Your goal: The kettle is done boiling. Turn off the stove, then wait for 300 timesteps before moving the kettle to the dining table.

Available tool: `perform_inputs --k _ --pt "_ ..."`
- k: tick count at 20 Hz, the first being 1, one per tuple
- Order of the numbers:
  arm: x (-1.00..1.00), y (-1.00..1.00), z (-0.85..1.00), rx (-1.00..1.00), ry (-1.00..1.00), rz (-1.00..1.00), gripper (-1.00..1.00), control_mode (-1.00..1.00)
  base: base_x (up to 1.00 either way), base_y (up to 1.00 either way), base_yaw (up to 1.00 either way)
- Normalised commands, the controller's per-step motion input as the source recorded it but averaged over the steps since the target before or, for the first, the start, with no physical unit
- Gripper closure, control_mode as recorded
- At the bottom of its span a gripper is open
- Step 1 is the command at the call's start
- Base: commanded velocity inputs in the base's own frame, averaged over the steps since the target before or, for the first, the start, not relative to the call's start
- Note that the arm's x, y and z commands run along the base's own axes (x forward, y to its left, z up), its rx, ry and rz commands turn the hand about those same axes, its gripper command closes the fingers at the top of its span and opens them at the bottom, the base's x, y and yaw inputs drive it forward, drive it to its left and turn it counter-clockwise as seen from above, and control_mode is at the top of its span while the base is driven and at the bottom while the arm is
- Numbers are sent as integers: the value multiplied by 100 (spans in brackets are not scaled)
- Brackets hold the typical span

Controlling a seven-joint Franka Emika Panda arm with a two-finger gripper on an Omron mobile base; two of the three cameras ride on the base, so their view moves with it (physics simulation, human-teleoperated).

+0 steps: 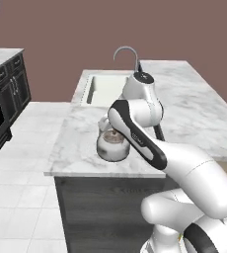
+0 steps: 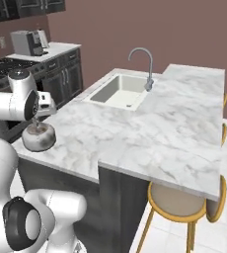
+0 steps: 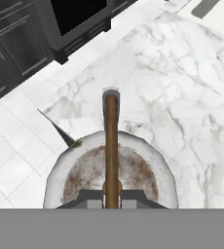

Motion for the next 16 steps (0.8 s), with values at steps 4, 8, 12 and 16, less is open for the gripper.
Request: perform_inputs --k 4,8,12,16 --pt "0 0 0 0 0 0 100 100 -28 -51 24" --pt "0 0 0 0 0 0 100 100 -24 -41 24" --pt "0 0 0 0 0 0 100 100 -11 -26 24" --pt "0 0 0 0 0 0 100 100 -5 -9 10"
